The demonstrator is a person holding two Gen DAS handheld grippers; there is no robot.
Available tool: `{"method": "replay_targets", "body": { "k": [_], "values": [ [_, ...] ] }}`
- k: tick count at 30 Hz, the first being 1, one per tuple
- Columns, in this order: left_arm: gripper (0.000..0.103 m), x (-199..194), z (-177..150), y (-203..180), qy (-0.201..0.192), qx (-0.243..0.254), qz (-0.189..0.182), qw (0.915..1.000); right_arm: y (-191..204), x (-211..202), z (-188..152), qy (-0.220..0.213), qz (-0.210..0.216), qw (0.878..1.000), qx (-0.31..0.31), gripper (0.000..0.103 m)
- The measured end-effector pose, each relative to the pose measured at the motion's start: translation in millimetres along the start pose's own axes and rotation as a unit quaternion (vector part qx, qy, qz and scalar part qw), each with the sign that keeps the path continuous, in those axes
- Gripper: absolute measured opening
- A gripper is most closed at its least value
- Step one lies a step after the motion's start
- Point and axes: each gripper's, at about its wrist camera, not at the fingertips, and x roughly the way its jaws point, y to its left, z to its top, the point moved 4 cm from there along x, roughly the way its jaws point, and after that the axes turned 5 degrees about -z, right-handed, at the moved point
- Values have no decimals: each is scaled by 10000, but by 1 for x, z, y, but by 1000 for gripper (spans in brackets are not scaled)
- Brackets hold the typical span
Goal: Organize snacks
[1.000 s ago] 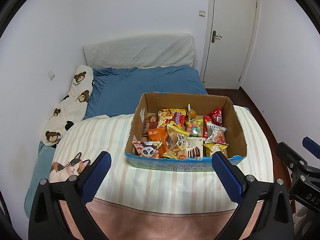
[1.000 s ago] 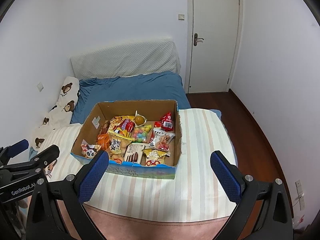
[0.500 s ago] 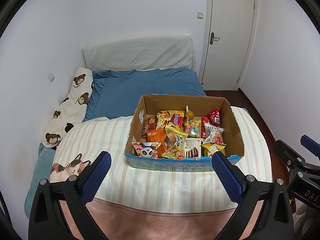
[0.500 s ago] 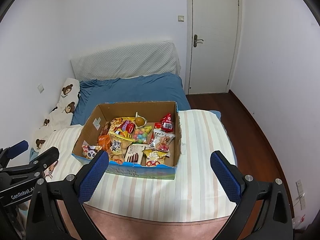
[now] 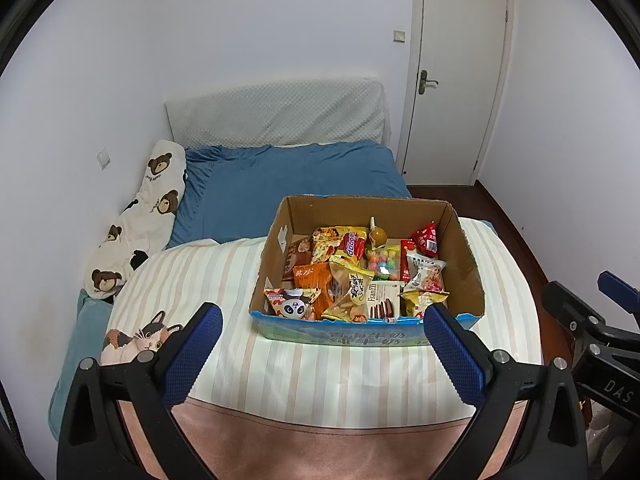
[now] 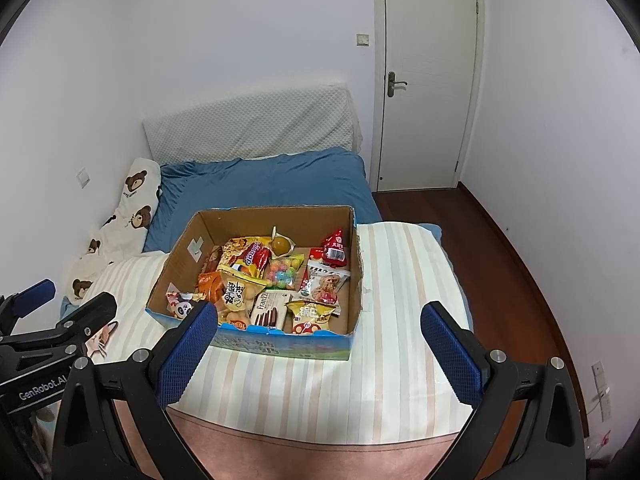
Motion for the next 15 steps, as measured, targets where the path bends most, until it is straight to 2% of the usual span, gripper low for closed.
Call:
{"method": "replay_targets", "body": {
  "k": [15],
  "values": [
    [103, -2, -1, -2, 23, -8, -15, 10000, -1, -3, 0, 15, 12, 10000, 34, 103]
  ]
}}
